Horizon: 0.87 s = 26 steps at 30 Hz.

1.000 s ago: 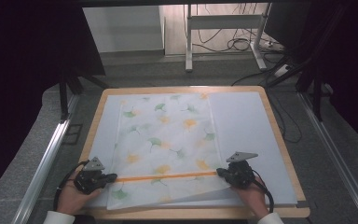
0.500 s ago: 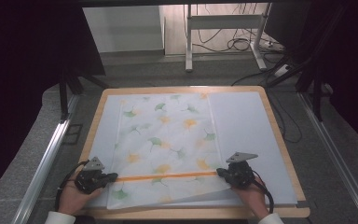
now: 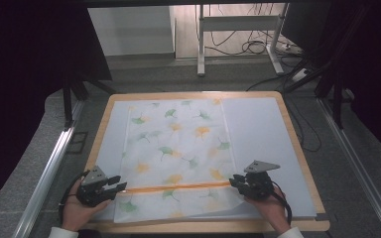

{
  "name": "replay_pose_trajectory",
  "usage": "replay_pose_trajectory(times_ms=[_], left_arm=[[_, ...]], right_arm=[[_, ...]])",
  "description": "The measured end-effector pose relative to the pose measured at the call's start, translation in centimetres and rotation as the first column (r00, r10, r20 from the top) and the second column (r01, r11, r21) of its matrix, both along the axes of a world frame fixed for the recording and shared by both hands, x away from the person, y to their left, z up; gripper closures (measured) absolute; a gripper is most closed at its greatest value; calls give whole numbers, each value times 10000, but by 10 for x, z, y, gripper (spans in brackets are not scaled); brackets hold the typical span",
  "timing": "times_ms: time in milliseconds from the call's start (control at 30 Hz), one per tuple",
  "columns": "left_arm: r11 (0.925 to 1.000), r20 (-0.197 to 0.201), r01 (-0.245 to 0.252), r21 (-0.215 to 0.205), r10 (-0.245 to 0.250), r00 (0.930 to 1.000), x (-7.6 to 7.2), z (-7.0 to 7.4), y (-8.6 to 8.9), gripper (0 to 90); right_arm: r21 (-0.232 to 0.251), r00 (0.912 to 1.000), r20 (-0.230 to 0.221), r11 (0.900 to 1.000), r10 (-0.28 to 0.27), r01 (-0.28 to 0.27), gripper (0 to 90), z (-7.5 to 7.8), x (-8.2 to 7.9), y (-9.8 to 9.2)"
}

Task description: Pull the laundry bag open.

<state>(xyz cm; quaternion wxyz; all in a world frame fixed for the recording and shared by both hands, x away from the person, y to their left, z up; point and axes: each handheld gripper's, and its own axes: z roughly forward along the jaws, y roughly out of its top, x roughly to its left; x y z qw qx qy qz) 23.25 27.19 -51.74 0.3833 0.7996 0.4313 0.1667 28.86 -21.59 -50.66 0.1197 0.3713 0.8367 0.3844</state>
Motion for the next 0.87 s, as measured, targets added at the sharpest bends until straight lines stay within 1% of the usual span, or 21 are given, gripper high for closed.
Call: replay_pose_trajectory(times_ms=[33,67,133,200,267,300,367,400,433,467,500,567,600,633,767,867], left_arm=[[9999,56,-153,-33,153,9999,1,2,0,554],[9990,41,-442,-4,442,9990,3,3,-1,539],[9961,15,-885,46,885,9961,6,4,0,540],[9929,14,-1191,44,1191,9929,10,3,2,528],[9894,8,-1448,-89,1448,9895,16,3,6,519],[9875,3,-1567,-186,1568,9876,19,2,8,515],[9835,39,-1803,-146,1803,9836,26,0,11,504],[9808,58,-1948,-65,1949,9808,29,-1,13,502],[9790,38,-2036,-81,2036,9790,32,-2,14,500],[9781,14,-2077,-162,2078,9782,33,-3,16,498],[9782,3,-2066,-192,2066,9784,33,-3,16,497],[9789,69,-2039,-111,2040,9789,31,-3,16,495],[9792,85,-2026,-97,2027,9792,30,-3,17,493],[9793,95,-2016,-168,2017,9794,30,-3,17,493],[9787,22,-2038,-250,2040,9790,30,-3,18,482],[9801,45,-1966,-275,1968,9804,30,-3,17,467]], right_arm=[[59,10000,36,10000,12,-12,663,1,0,-1],[125,9999,106,9999,36,-37,644,2,0,-3],[244,9998,220,9997,-7,2,620,6,2,-9],[451,9993,351,9990,-85,69,596,8,4,-17],[703,9989,323,9971,-328,305,564,10,7,-27],[785,9981,411,9960,-465,432,553,10,8,-32],[904,9955,552,9933,-773,721,516,11,11,-42],[916,9941,633,9924,-883,823,512,12,11,-46],[873,9916,771,9914,-1041,973,506,12,12,-50],[882,9892,858,9899,-1189,1113,494,12,12,-54],[936,9871,840,9873,-1363,1283,487,12,14,-59],[923,9856,743,9851,-1521,1451,487,11,15,-64],[961,9856,700,9845,-1539,1469,486,10,15,-65],[992,9852,651,9834,-1588,1519,485,9,15,-66],[958,9862,681,9849,-1511,1443,458,9,16,-62],[928,9857,729,9850,-1523,1453,436,8,15,-61]])
